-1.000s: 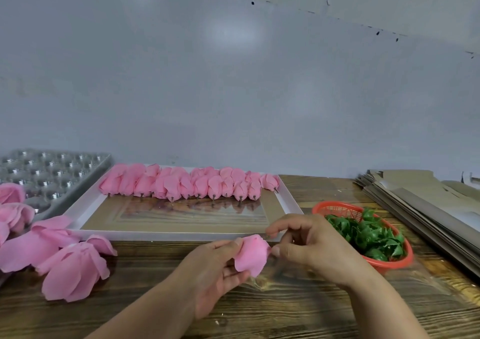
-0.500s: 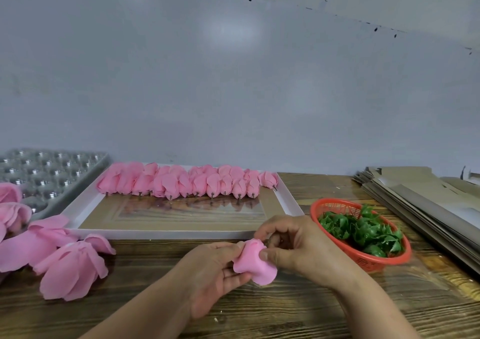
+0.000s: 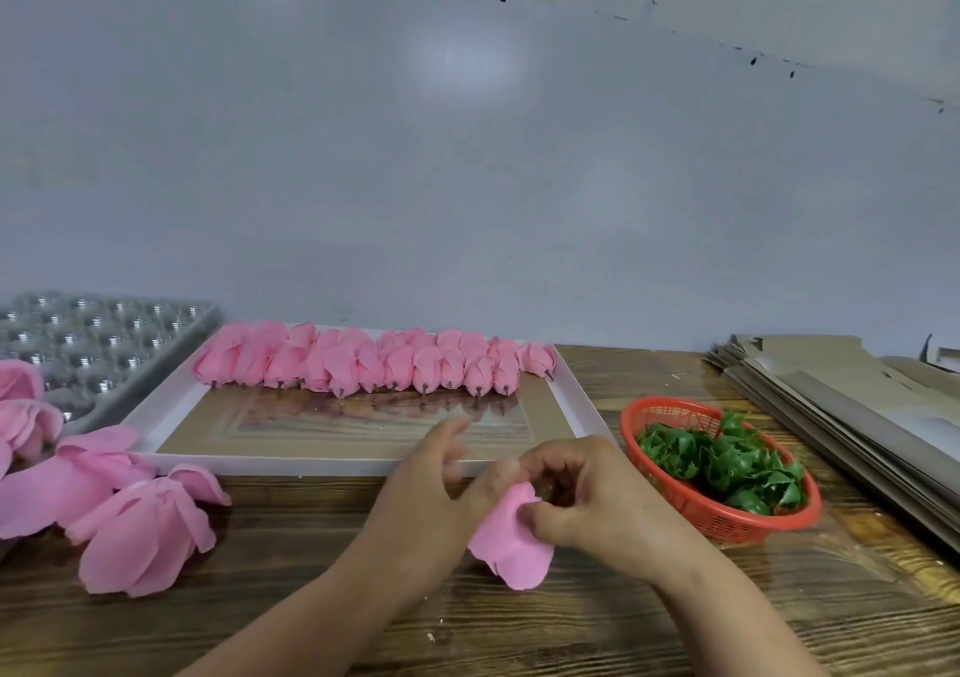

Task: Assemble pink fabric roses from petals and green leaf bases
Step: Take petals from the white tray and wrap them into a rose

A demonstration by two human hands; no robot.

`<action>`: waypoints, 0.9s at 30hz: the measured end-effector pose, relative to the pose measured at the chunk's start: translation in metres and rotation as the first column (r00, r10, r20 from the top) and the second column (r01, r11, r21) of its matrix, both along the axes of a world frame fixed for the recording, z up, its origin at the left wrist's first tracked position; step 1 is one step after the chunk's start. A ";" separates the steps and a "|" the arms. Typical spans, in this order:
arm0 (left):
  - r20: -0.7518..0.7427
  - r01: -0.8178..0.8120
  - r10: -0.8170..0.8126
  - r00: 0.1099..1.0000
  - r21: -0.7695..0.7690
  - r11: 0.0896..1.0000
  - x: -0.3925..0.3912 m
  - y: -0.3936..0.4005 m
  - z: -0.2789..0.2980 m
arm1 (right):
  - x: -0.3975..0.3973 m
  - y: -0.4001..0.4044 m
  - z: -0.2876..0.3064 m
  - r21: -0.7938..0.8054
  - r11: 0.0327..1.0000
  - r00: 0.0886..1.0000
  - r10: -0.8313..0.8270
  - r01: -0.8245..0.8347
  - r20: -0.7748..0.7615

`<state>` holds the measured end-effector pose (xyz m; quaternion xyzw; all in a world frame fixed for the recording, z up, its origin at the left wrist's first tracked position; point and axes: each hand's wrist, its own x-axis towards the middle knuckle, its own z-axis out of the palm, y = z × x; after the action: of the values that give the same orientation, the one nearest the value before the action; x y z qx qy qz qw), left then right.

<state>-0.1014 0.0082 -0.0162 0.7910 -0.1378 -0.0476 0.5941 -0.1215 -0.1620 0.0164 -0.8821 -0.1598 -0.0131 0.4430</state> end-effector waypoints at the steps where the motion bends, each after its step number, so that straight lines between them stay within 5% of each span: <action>1: 0.068 0.052 -0.053 0.996 0.014 0.999 -0.002 -0.001 0.001 | -0.001 0.001 0.001 0.005 1.000 1.000 0.005 -0.005 0.001; 7: 0.077 0.298 -0.309 0.948 0.128 0.946 -0.007 -0.009 -0.008 | -0.002 0.013 -0.001 0.034 0.999 0.999 0.027 -0.026 -0.030; 19: 0.183 0.114 -0.181 0.966 0.326 0.938 -0.007 -0.006 -0.006 | -0.002 0.021 -0.003 0.125 0.986 0.994 -0.104 0.108 -0.039; 27: -0.031 0.193 -0.192 0.981 0.282 0.940 0.000 -0.005 -0.010 | -0.002 0.017 -0.001 0.106 0.988 0.993 -0.111 0.115 -0.039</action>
<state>-0.1017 0.0033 -0.0266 0.8508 -0.2053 -0.1257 0.4671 -0.1230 -0.1446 0.0153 -0.8645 -0.1013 -0.0323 0.4913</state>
